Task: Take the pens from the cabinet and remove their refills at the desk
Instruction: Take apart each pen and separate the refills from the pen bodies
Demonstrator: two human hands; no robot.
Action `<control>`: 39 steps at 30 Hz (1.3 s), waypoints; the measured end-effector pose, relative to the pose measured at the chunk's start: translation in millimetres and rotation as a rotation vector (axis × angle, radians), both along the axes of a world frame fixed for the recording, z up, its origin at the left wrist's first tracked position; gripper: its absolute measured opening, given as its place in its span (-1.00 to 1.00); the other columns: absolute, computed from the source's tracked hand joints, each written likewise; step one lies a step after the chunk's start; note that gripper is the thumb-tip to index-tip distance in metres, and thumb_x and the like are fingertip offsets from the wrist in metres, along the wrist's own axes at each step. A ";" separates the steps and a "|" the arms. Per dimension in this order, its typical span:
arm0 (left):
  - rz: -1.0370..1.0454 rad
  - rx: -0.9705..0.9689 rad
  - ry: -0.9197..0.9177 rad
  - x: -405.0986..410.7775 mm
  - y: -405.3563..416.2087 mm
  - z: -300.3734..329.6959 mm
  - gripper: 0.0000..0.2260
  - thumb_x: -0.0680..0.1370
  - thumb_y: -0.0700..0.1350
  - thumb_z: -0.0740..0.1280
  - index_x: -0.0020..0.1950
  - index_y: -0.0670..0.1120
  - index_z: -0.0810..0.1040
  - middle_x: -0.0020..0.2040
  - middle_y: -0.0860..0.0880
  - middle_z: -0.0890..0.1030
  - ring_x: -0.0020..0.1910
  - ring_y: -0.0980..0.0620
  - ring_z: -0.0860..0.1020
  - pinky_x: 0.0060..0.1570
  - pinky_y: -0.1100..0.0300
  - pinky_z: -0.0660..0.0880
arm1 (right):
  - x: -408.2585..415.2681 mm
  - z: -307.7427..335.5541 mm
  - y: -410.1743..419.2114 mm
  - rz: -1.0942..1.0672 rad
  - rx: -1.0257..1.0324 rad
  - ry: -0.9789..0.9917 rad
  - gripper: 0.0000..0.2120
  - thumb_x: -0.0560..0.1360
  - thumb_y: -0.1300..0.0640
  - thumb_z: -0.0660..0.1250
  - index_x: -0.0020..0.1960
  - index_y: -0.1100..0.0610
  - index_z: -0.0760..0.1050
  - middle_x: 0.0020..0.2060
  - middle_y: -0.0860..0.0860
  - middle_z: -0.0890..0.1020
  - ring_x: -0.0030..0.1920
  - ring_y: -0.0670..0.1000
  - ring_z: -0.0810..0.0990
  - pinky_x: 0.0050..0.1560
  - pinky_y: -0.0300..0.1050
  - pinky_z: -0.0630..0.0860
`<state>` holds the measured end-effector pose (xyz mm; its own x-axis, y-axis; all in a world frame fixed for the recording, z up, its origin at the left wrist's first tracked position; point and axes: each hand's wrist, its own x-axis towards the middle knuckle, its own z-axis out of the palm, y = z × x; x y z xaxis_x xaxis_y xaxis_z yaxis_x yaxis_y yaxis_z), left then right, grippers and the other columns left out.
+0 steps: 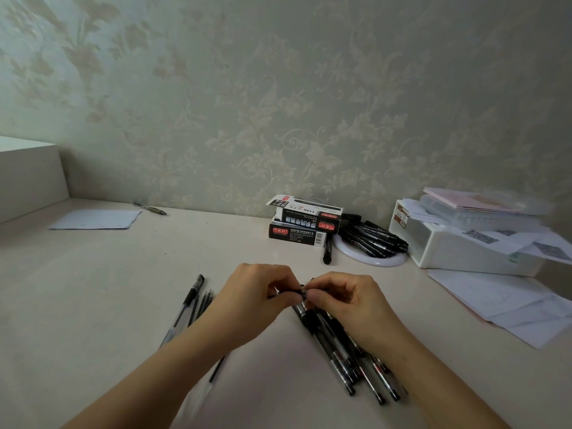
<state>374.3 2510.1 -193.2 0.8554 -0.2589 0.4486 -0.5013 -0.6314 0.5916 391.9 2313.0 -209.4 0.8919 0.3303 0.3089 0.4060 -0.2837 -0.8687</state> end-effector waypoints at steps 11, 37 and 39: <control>-0.013 -0.016 -0.041 -2.1 -1.8 0.7 -0.91 0.49 -0.10 0.44 -0.19 0.07 0.64 -0.43 0.39 0.50 -0.44 0.33 0.46 -0.39 0.52 0.32 | 0.1 -0.4 0.3 0.003 0.011 0.003 -0.90 0.50 0.09 0.44 -0.03 -0.08 0.69 -0.14 -0.02 0.73 -0.07 -0.01 0.71 0.09 -0.02 0.63; 0.792 0.392 0.428 26.2 88.1 -12.9 -0.89 0.59 -0.11 0.17 0.03 -0.13 0.40 0.05 -0.11 0.53 -0.06 -0.11 0.44 -0.10 0.12 0.40 | -9.5 -4.9 16.1 -0.373 -0.552 -0.265 -0.78 0.39 -0.16 0.45 -0.20 -0.05 0.50 -0.35 -0.13 0.44 -0.29 -0.16 0.45 -0.29 -0.28 0.38; 0.789 0.400 0.428 26.4 88.6 -13.1 -0.87 0.60 -0.09 0.17 0.05 -0.12 0.41 0.05 -0.10 0.53 -0.05 -0.11 0.44 -0.09 0.12 0.41 | -10.0 -4.9 15.9 -0.399 -0.624 -0.247 -0.75 0.41 -0.20 0.42 -0.14 -0.08 0.45 -0.33 -0.17 0.40 -0.30 -0.20 0.39 -0.35 -0.33 0.25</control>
